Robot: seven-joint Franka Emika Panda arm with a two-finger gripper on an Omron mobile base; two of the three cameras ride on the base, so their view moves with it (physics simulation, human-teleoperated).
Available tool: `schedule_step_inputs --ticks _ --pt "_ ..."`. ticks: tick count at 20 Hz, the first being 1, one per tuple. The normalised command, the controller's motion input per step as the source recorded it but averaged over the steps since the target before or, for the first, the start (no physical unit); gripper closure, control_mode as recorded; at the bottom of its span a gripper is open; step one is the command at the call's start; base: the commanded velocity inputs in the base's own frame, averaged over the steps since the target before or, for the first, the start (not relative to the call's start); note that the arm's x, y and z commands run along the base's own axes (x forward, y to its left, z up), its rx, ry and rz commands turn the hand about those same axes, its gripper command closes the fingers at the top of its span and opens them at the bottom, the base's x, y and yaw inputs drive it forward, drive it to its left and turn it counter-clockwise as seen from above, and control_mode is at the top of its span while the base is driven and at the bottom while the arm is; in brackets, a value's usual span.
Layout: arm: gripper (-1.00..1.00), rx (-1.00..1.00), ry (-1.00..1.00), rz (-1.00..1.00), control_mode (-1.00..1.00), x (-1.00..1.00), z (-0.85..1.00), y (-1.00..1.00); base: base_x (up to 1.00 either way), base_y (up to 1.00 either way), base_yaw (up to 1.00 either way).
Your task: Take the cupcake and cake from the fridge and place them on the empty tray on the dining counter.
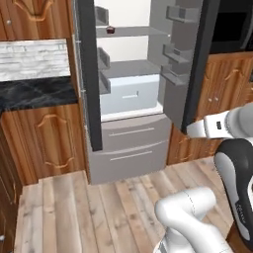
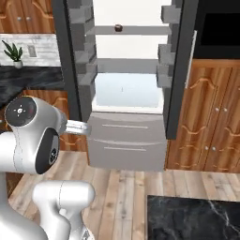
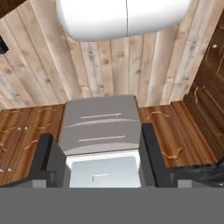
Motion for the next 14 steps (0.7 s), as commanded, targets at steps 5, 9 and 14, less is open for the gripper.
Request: schedule_step_inputs --ticks 5,9,14 --pt "-1.0 0.0 0.0 0.0 1.0 0.0 0.0 0.0 1.0 0.0 0.0" --pt "-1.0 0.0 0.0 0.0 1.0 0.0 0.0 0.0 1.0 -0.15 0.0" --pt "-1.0 0.0 0.0 0.0 1.0 0.0 0.0 0.0 1.0 -0.18 0.0"
